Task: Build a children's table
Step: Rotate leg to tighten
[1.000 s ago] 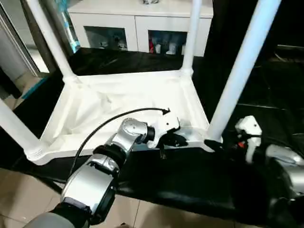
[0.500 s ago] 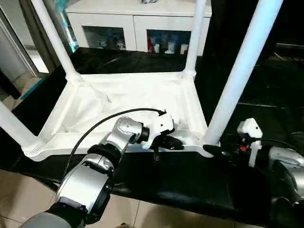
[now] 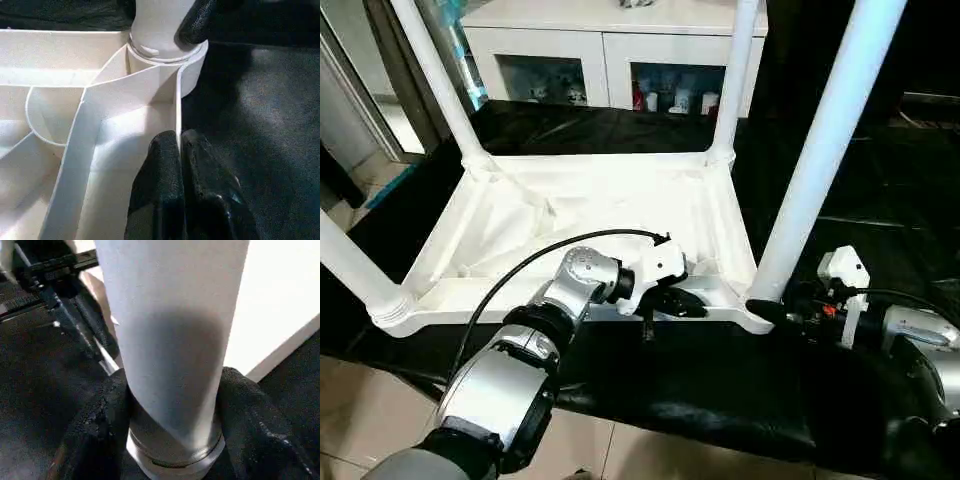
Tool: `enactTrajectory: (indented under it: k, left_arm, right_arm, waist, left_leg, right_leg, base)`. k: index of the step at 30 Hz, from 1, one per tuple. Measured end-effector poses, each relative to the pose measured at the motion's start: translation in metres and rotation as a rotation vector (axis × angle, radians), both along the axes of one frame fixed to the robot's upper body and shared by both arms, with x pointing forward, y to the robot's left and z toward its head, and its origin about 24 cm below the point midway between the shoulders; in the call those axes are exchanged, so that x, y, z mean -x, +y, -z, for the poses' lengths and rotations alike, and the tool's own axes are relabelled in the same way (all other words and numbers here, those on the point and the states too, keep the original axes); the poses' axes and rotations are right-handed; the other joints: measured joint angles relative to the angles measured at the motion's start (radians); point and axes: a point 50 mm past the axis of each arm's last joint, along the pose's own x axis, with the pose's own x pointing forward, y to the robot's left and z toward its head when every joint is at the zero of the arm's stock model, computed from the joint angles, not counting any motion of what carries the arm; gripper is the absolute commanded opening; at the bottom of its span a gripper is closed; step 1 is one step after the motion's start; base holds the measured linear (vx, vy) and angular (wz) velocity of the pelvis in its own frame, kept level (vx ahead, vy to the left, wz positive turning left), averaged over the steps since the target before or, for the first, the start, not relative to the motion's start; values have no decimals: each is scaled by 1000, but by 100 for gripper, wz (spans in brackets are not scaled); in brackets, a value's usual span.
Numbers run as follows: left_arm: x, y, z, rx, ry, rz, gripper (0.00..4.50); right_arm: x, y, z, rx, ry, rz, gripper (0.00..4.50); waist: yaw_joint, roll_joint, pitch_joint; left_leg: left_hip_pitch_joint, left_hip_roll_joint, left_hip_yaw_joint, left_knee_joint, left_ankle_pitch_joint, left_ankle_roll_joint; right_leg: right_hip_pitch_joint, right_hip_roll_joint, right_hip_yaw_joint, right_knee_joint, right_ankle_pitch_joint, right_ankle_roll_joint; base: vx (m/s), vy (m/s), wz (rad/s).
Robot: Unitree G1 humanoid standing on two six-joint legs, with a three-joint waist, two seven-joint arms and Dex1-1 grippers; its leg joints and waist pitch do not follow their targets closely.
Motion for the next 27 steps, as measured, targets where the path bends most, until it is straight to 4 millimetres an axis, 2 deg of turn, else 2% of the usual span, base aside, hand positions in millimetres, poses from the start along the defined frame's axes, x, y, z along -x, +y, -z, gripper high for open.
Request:
enactTrajectory:
  k: [3, 5, 9, 13, 14, 16, 19, 22, 25, 27]
  left_arm:
    - [-4, -3, 2, -1, -25, -96, 0]
    - [-6, -8, 3, 0, -38, -168, 0]
    - [-9, -25, 4, 4, -49, -280, 0]
    - [-9, -30, 4, 3, -59, -322, 0]
    - [-10, -30, 4, 2, -59, -323, 0]
    - [-9, -30, 4, 1, -60, -320, 0]
    - [-9, -32, 3, 2, -67, -306, 0]
    - [-8, -35, 2, 4, -70, -282, 0]
    - [-6, -37, 0, 10, -72, -253, 0]
    - [-7, -36, 0, 10, -75, -243, 0]
  right_arm:
    - [-9, 8, 7, -13, -36, 138, 213]
    - [-18, 16, 11, -19, -58, 257, 209]
    - [-32, 32, 17, -44, -79, 496, 205]
    - [-38, 44, 17, -27, -97, 596, 205]
    - [-38, 44, 18, -25, -100, 600, 239]
    - [-37, 44, 18, -25, -104, 600, 273]
    - [-33, 37, 18, -20, -105, 567, 277]
    - [-25, 17, 16, -21, -89, 482, 277]
    - [-9, -13, 12, 7, -70, 395, 277]
    - [5, -32, 17, 34, -4, 359, 277]
  waist:
    - [-11, -6, 0]
    - [-29, -7, -1]
    - [-54, -10, -1]
    - [-58, -9, -2]
    - [-58, -9, -2]
    - [-57, -9, -2]
    - [-55, -9, -2]
    - [-45, -8, -2]
    - [-31, -5, -2]
    - [-29, -5, -2]
  left_leg:
    - [3, 0, 0, 0, -2, -4]
    - [4, -1, 0, 1, -3, -6]
    - [4, -1, 0, 1, -3, -6]
    - [5, -2, -1, 0, -3, -6]
    - [5, -2, -1, 0, -3, -6]
    - [5, -2, -1, 0, -3, -6]
    - [4, -2, -1, 0, -3, -6]
    - [3, -2, -1, 0, -3, -5]
    - [2, -2, -1, 0, 0, 0]
    - [1, -2, -1, 0, 0, 0]
  right_leg:
    - [2, 0, 0, 0, 1, -1]
    - [3, 0, 0, -1, 0, 0]
    - [5, 0, 2, -2, 1, 0]
    - [5, 0, 2, -2, 1, 0]
    - [5, 0, 2, -2, 1, 0]
    - [5, 0, 2, -2, 1, 0]
    - [5, 0, 2, -2, 1, 0]
    - [5, 0, 2, -2, 2, -2]
    - [4, 0, 1, -2, 1, 0]
    - [3, 0, 1, -2, 1, 0]
  base:
    - [0, 0, 0]
    - [0, 0, 0]
    - [0, 0, 0]
    - [0, 0, 0]
    - [0, 0, 0]
    - [0, 0, 0]
    - [0, 0, 0]
    - [0, 0, 0]
    - [0, 0, 0]
    - [0, 0, 0]
